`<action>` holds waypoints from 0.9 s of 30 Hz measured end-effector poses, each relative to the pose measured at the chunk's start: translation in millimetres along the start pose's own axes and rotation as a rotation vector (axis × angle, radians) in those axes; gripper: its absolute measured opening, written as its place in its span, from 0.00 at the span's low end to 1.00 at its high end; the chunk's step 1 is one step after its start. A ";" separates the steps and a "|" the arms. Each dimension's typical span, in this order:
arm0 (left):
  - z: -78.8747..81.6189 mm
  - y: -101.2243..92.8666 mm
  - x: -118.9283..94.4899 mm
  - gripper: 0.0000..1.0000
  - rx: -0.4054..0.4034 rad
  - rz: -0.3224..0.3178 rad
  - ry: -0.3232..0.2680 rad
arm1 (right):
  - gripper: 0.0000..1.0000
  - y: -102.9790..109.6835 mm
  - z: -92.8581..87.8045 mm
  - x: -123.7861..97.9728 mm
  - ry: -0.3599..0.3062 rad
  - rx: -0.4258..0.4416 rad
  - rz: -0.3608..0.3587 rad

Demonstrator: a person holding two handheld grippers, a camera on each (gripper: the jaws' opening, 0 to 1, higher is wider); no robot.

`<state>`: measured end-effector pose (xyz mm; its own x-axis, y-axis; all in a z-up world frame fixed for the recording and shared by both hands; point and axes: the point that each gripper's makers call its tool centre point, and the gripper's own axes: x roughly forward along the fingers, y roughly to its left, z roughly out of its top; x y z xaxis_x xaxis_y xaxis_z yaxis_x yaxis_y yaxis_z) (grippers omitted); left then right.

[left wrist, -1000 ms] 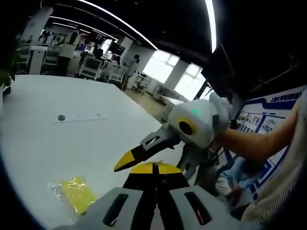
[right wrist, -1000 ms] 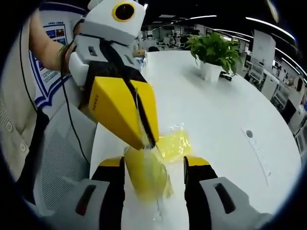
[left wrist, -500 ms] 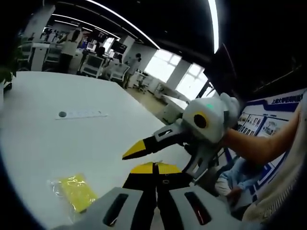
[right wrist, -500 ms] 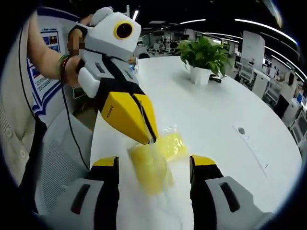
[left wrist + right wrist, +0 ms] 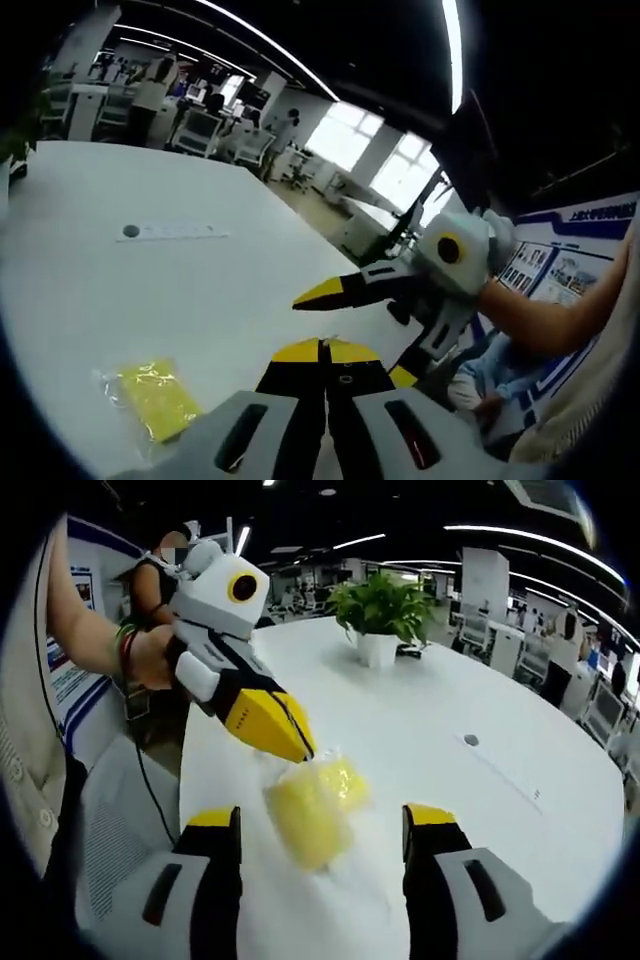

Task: Compare the silicone blocks by pressing each to a similar depth, holding the contact briefly, and releasing to observe deformation and rebound differences across the visible hardness samples.

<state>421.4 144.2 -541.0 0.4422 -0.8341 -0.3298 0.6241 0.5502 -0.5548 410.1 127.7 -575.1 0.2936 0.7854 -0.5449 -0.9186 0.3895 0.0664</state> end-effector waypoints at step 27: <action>-14.8 1.0 45.8 0.00 -0.018 0.007 0.044 | 0.68 -8.0 -33.9 -59.1 -0.113 0.172 -0.202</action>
<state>432.7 105.9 -568.0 0.4176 -0.8312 -0.3671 0.6093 0.5559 -0.5655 391.1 61.9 -571.7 0.5027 0.7282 -0.4658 -0.7829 0.6120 0.1119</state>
